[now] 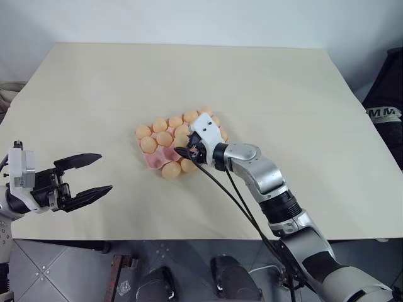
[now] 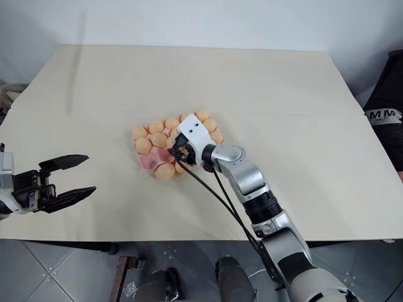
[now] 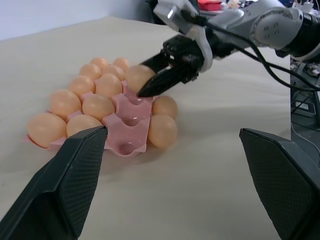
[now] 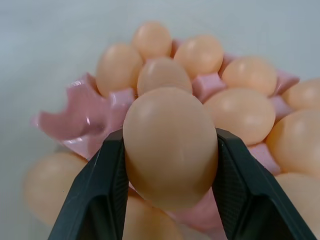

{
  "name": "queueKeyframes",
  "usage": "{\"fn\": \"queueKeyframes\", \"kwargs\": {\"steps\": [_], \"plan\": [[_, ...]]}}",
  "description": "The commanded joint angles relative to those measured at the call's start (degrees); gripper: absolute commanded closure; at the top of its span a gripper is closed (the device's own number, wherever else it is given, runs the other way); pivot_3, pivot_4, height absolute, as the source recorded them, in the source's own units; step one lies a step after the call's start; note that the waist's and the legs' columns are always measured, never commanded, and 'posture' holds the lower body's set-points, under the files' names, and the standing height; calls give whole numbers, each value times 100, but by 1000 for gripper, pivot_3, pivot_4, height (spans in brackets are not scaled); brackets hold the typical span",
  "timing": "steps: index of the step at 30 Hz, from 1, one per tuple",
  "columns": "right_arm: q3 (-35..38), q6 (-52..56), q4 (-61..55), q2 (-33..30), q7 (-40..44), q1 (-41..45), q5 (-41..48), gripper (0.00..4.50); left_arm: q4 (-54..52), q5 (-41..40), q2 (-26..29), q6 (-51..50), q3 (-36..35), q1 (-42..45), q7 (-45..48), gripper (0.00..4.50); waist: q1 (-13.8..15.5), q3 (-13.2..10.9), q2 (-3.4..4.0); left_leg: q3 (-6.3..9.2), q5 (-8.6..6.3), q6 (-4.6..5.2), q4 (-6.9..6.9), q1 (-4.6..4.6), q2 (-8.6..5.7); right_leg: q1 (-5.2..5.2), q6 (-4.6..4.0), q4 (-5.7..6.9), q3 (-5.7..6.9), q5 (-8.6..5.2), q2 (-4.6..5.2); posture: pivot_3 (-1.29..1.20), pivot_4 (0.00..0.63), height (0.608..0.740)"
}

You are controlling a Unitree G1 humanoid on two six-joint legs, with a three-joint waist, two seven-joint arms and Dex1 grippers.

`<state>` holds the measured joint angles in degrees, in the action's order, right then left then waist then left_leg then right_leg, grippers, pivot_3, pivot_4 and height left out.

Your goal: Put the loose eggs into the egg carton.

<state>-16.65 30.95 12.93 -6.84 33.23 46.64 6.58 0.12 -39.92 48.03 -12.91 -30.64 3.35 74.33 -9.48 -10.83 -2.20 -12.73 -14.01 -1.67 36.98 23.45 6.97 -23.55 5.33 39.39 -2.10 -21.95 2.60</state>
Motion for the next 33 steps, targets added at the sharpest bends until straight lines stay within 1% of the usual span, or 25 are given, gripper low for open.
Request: {"fn": "queueKeyframes", "kwargs": {"steps": [1,2,3,4,5,6,7,9,10,16,21,26,30,33], "plan": [[4,-281,69,40,19,188,-120,2325,-248,-113,-13,81,-200,-82,-54,0,-3,0,0,0,0,0,0,0,0,0,0,1,0,0,0,0,150,740],[14,-308,118,49,10,202,-146,2325,-257,-115,-16,81,-205,-89,-62,0,-10,0,0,0,0,0,0,0,0,0,0,1,0,0,0,0,150,740],[28,-317,143,56,15,212,-158,2002,-272,-121,-19,77,-208,-98,-75,0,-19,0,0,0,0,0,-1,-1,1,0,0,1,0,0,0,0,150,740],[41,-320,161,64,25,226,-162,1867,-281,-123,-21,76,-209,-104,-87,0,-23,0,0,0,0,0,0,-1,2,-1,0,1,0,0,-1,0,150,740],[68,-318,171,80,12,241,-159,1616,-287,-125,-23,79,-209,-109,-93,0,-25,0,0,0,0,-1,0,-1,3,-1,0,2,0,0,-2,0,150,740],[91,-308,166,90,7,256,-150,1236,-292,-128,-24,78,-210,-114,-101,0,-25,0,0,0,1,-1,0,-1,3,-1,0,3,0,0,-2,0,150,740],[116,-291,139,98,8,267,-127,1002,-295,-130,-25,79,-210,-114,-109,0,-24,0,0,0,1,-2,0,-1,3,-1,0,4,-1,0,-2,0,150,740],[143,-251,51,95,46,271,-84,244,-303,-135,-25,78,-209,-116,-120,0,-24,0,0,0,1,-2,0,-2,2,0,0,3,0,0,-1,0,150,740],[148,-237,-4,87,81,264,-60,71,-304,-136,-25,79,-208,-115,-122,0,-23,0,0,0,1,-2,0,-1,2,0,0,3,0,0,-1,0,150,740],[329,199,-690,-35,439,156,350,71,-257,-127,-12,79,-149,-43,-121,0,-20,0,0,0,1,-2,-4,-1,2,-1,0,1,0,0,-1,0,150,740],[732,719,-1495,-495,968,3,1028,71,-197,-104,-13,64,-79,45,-119,0,5,0,-1,5,0,-2,-9,1,-1,1,0,-4,5,0,2,0,150,740],[1280,890,-1854,-1330,1818,-260,1766,71,-160,-59,-49,41,-9,93,-181,0,29,0,-1,5,0,-2,-9,1,-3,6,0,-16,5,0,3,0,150,740],[1727,550,-1771,-2396,2947,-712,2154,71,-139,-36,-49,-23,-17,69,-274,0,68,0,-1,7,-1,0,-19,1,-4,13,0,-35,6,0,2,0,150,740],[2037,272,-1446,-3140,3659,-1060,2291,71,-73,-10,-8,-64,-54,21,-325,0,106,-1,-1,5,0,1,-35,-1,-6,14,0,-52,4,0,2,0,150,740]]}}
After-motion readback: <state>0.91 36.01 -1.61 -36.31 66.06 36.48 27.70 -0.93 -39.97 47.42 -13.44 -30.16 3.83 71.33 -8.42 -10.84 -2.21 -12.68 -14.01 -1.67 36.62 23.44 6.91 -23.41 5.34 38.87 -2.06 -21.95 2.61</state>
